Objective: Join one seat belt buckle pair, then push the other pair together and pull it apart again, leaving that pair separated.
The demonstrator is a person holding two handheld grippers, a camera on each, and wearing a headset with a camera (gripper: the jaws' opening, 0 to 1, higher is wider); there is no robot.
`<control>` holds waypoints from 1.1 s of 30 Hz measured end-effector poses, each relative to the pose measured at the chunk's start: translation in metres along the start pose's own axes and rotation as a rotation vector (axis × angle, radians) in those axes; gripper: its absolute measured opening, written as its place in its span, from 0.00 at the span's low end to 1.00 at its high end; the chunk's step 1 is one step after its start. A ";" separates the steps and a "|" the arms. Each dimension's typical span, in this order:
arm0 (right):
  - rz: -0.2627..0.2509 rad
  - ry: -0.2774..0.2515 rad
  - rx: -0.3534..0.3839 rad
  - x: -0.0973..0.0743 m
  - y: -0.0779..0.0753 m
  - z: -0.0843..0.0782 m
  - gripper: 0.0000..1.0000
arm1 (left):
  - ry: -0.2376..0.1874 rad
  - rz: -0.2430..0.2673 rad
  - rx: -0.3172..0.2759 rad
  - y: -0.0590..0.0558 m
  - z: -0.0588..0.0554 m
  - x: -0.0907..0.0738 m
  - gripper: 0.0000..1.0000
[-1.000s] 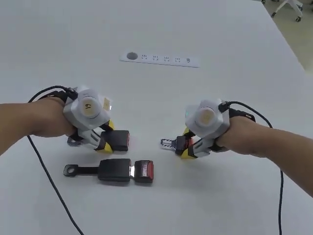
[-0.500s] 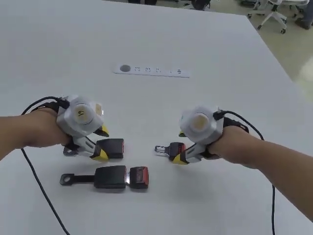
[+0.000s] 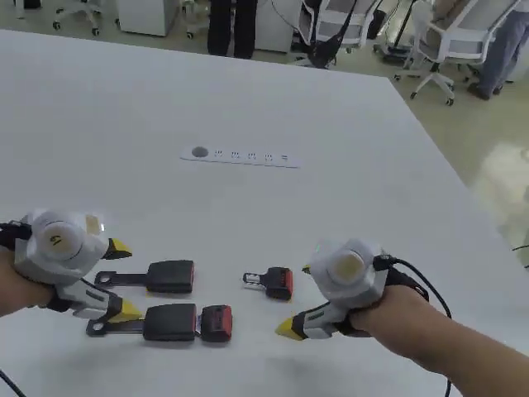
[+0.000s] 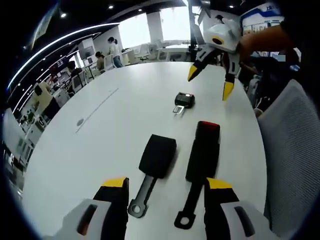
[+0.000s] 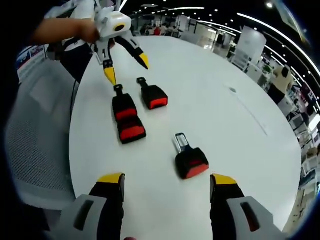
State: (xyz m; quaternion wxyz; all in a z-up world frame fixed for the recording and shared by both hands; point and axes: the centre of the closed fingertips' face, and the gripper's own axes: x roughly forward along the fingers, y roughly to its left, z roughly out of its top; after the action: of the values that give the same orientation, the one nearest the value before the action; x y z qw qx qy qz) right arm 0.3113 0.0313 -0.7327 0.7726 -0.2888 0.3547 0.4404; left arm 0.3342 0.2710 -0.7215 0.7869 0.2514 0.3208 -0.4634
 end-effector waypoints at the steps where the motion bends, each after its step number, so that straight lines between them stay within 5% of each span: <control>1: 0.001 0.004 -0.007 -0.003 0.003 -0.002 0.71 | -0.005 0.012 -0.024 0.000 -0.004 -0.003 0.63; 8: -0.052 -0.086 0.082 -0.018 0.004 0.004 0.81 | -0.045 0.086 -0.178 -0.005 -0.022 -0.032 0.81; 17: -0.102 -0.168 0.128 -0.020 0.012 -0.001 0.99 | -0.072 0.128 -0.222 -0.017 -0.042 -0.050 0.95; 20: -0.109 -0.162 0.179 -0.017 0.013 -0.006 0.99 | -0.096 0.136 -0.294 -0.018 -0.046 -0.052 1.00; 33: -0.157 -0.184 0.266 -0.022 0.017 -0.017 0.99 | -0.126 0.166 -0.290 -0.031 -0.045 -0.059 1.00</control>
State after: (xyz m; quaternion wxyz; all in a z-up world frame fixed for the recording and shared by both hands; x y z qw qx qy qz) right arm 0.2832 0.0156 -0.7270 0.8652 -0.1695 0.3139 0.3523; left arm 0.2728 0.3219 -0.7118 0.8691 0.1313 0.3124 -0.3605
